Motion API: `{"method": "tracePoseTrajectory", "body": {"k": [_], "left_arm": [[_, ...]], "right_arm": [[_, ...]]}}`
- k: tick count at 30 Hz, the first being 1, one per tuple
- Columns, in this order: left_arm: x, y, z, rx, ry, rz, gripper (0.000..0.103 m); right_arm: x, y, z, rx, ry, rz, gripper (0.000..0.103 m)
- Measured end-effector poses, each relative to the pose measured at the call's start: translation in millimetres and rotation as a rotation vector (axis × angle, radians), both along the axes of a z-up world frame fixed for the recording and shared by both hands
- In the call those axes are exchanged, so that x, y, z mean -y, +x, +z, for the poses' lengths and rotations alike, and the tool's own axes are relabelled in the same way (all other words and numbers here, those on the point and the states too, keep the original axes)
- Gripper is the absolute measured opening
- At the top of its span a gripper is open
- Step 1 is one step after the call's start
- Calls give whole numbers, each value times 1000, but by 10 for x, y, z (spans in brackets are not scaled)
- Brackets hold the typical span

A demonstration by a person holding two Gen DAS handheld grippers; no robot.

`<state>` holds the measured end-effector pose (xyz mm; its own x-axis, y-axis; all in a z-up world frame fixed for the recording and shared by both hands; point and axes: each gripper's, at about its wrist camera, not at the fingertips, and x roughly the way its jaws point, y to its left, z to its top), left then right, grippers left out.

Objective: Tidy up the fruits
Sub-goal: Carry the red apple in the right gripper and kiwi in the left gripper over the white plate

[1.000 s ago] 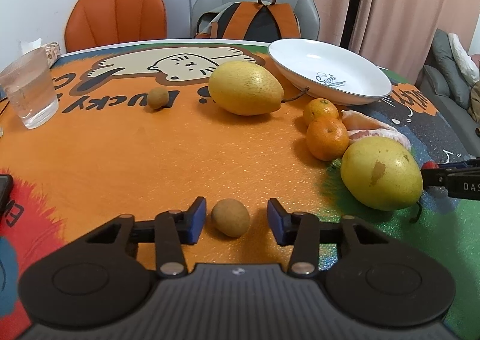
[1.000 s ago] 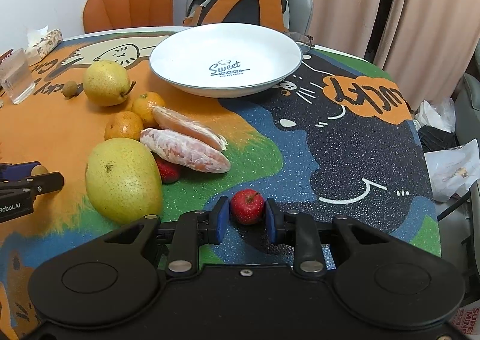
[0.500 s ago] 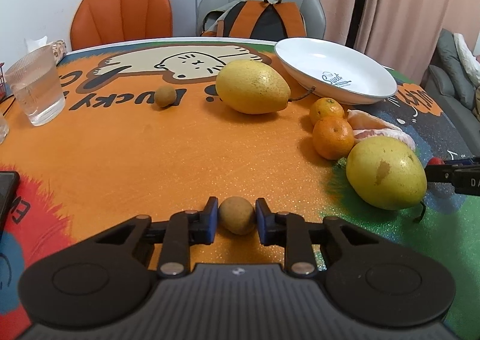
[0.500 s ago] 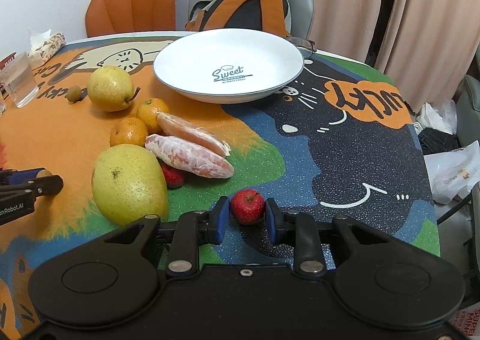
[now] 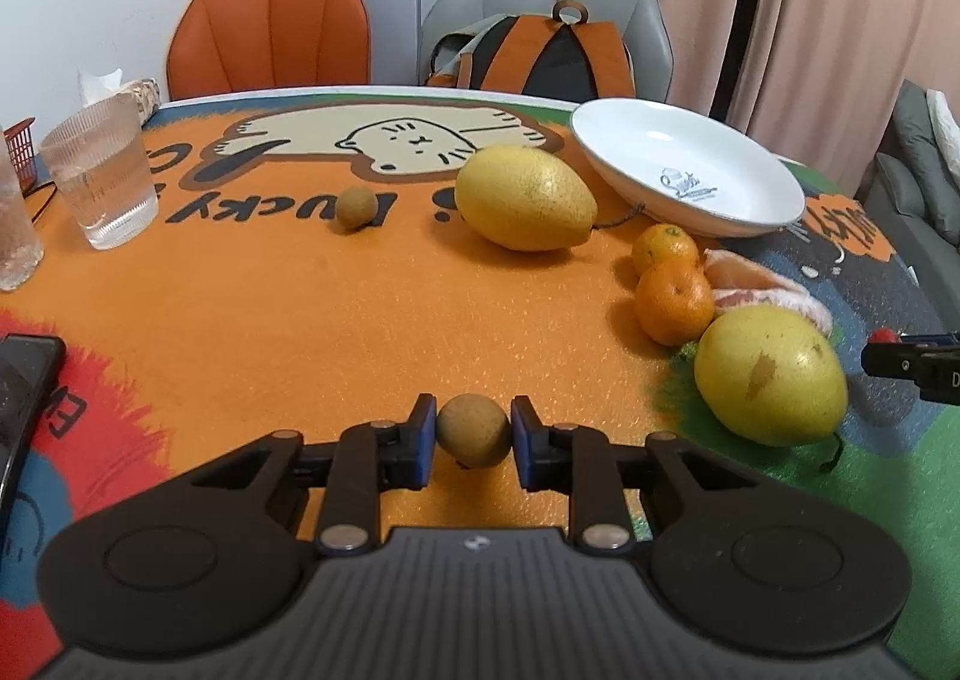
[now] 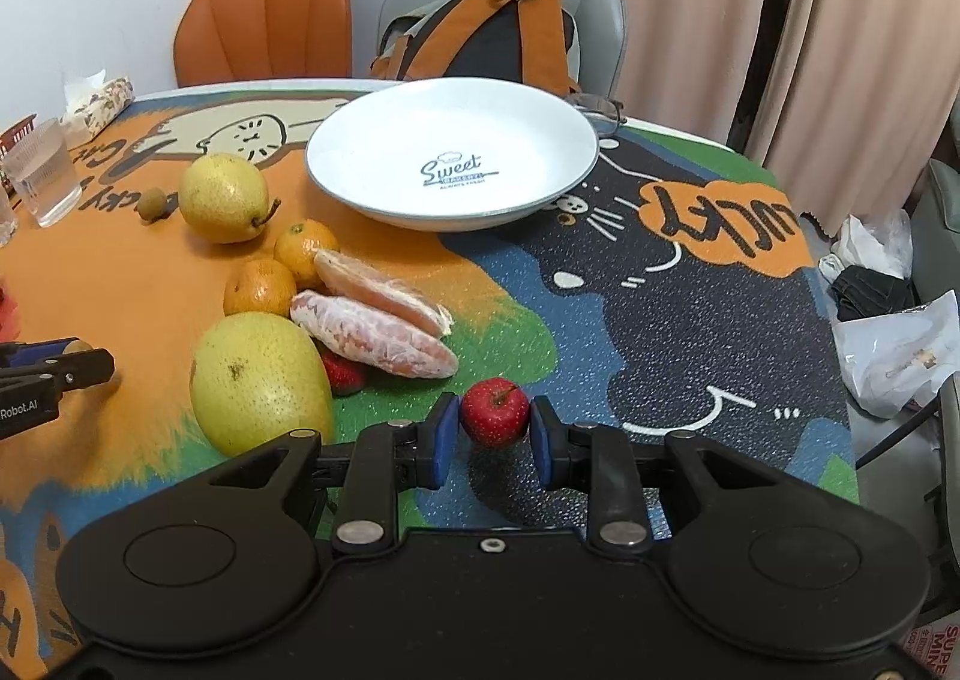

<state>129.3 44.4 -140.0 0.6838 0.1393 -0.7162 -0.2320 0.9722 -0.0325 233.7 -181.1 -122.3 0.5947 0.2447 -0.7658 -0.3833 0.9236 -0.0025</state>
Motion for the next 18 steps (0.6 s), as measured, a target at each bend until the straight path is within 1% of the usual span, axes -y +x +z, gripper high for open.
{"method": "tracePoseTrajectory", "body": {"k": [6, 18], "left_arm": [[64, 7, 169, 19, 15, -7, 25], [286, 1, 452, 40, 20, -18, 25]], "right_arm": [[53, -9, 140, 19, 16, -3, 27], [240, -23, 374, 39, 40, -1, 27]]}}
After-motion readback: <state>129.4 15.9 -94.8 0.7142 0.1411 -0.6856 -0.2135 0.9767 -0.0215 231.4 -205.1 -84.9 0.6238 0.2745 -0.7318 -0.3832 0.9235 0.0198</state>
